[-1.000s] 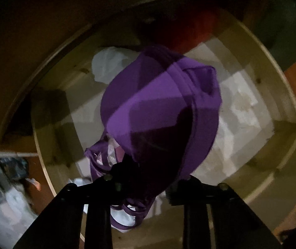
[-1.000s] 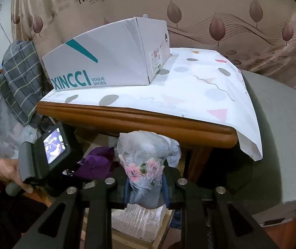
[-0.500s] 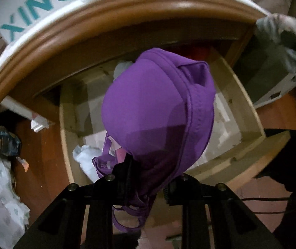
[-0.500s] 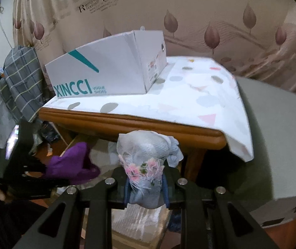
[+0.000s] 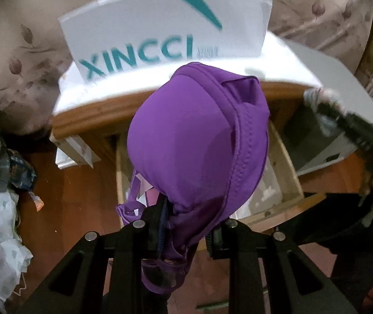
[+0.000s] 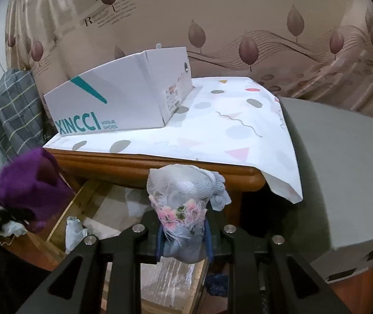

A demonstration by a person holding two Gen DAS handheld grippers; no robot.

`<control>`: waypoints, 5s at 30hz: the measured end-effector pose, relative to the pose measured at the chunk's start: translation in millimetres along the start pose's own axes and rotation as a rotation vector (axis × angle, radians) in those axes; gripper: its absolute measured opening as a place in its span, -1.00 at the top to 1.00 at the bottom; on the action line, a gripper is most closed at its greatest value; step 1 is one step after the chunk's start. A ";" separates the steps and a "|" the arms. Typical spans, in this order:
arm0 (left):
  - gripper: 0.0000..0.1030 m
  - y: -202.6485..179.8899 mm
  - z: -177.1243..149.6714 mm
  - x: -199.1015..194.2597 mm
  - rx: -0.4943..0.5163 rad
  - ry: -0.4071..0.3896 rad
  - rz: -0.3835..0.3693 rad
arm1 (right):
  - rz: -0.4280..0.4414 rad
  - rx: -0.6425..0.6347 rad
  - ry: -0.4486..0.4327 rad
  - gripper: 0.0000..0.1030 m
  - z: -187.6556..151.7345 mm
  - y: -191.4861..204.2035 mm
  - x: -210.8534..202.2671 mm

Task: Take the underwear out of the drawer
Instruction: 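Carry the purple bra over the white box while the right holds the floral underwear, then lower the purple bra into the white box and open the left gripper, then drop the floral underwear into the box with the right gripper while the left withdraws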

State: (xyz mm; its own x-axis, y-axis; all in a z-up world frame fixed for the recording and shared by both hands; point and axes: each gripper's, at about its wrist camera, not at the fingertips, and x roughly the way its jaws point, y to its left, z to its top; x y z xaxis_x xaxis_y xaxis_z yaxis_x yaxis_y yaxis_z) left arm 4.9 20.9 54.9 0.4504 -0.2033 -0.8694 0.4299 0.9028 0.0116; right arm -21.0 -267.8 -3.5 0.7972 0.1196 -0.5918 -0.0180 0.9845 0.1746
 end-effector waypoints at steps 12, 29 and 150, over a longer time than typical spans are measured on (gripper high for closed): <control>0.59 39.3 86.6 -128.4 -0.046 -0.227 0.025 | -0.011 0.011 -0.008 0.55 1.4 -1.4 0.0; 0.58 48.3 229.6 -70.4 -0.075 -0.199 0.108 | -0.021 0.046 -0.051 0.55 6.3 -5.9 -6.9; -0.60 145.6 -5.7 30.7 -0.527 -0.203 0.304 | -0.136 -0.290 0.239 0.06 237.6 147.8 145.9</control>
State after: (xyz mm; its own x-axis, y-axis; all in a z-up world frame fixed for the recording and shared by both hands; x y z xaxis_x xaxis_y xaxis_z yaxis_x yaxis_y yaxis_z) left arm 76.8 148.3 27.1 0.6533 0.0698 -0.7539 -0.1590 0.9862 -0.0464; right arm 236.1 -135.3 123.0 0.6417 -0.0217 -0.7667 -0.1191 0.9847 -0.1276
